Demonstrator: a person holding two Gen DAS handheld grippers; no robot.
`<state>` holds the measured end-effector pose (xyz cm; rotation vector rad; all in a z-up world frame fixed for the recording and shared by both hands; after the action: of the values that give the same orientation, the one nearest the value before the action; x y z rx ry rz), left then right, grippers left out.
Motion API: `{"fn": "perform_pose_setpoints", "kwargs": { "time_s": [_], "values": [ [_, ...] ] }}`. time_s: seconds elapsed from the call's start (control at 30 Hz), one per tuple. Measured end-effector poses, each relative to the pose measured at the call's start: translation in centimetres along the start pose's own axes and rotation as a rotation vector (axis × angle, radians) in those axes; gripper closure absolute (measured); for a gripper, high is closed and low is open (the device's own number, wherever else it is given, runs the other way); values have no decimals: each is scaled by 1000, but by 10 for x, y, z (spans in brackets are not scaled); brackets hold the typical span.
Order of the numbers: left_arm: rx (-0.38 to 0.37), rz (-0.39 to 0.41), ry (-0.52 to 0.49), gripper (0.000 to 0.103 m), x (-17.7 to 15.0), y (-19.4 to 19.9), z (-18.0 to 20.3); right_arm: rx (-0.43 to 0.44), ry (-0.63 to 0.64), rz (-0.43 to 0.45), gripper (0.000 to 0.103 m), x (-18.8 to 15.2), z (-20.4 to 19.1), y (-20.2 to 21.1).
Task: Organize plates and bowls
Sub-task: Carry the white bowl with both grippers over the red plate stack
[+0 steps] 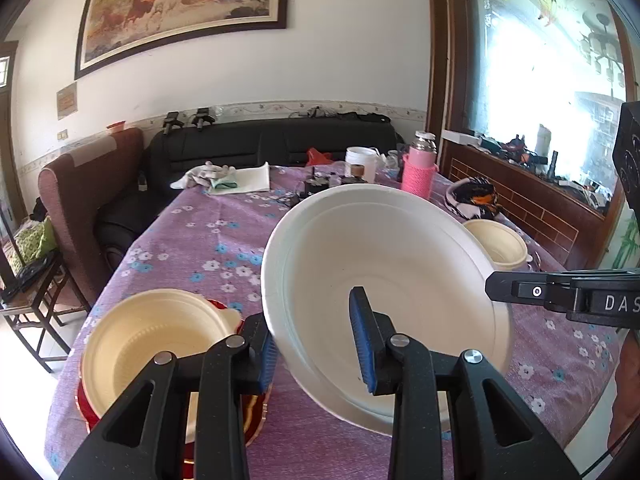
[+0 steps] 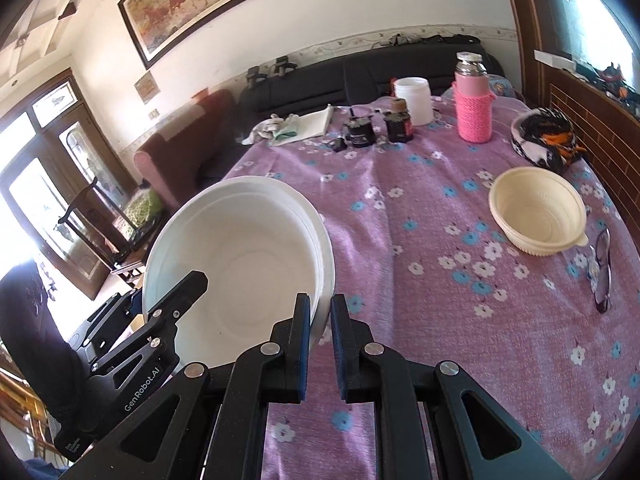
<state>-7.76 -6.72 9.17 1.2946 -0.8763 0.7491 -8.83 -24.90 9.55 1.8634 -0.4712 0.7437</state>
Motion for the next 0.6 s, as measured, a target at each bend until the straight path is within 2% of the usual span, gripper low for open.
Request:
{"fn": "perform_pose_setpoints", "kwargs": {
  "time_s": [0.3,0.6],
  "values": [
    [72,32,53,71,8,24,-50,77,58,-18,91,20,-48,-12],
    [167,27,133,71,1,37,-109,173,91,-109,91,29,-105,-56]
  ]
}}
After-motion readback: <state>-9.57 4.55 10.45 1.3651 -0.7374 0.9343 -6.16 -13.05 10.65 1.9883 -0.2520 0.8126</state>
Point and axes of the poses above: each gripper's, at about its wrist camera, not at the fingertips, and y roughly against the way its jaws point, z to its right, x to its top, the point moved 6 cm from there along -y, roughly the way its jaws point, and after that the axes turned 3 degrees about -x, right-handed, at the moved point
